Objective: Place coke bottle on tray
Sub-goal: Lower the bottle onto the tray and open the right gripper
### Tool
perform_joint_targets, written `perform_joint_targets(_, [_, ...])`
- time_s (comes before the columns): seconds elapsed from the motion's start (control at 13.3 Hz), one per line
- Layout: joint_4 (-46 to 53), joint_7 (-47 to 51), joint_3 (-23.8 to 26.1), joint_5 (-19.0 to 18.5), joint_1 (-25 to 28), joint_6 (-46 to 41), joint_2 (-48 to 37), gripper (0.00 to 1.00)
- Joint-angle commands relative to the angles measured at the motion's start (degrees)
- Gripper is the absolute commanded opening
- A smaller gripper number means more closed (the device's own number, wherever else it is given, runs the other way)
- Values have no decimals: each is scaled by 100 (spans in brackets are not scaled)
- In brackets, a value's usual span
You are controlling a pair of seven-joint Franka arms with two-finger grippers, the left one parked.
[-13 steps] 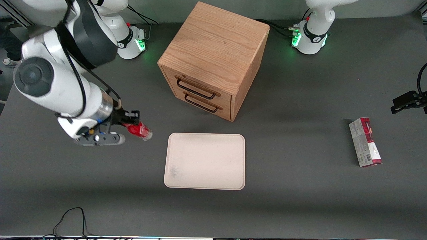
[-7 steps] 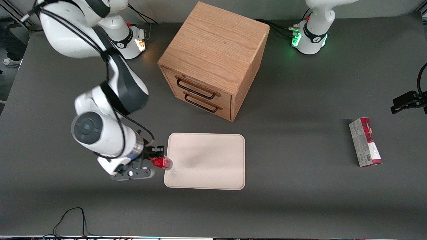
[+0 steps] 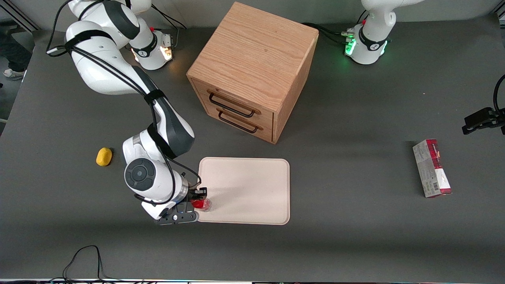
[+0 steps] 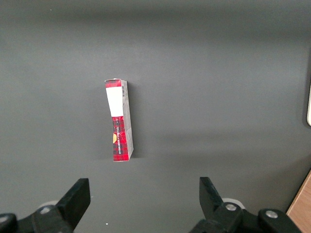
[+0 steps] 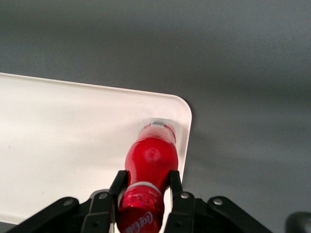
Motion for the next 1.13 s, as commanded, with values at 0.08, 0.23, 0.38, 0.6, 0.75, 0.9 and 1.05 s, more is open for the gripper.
perform_joint_targets(0.08, [-134,4,27,-122,-22,176,-30,19])
perform_joint_targets(0.23, [-143,-4,18,-122,-23,221,-30,27])
perform_joint_targets(0.38, [-143,13,18,-113,-31,273,-48,100])
perform_joint_targets(0.6, [-135,31,18,-87,-49,256,-170,100])
perform_joint_targets(0.75, [-161,48,18,-43,-136,20,-529,100])
perform_joint_targets(0.9, [-545,31,-17,27,-267,-534,-1160,100])
perform_joint_targets(1.05, [-1754,-92,-479,718,-391,-527,-2309,100])
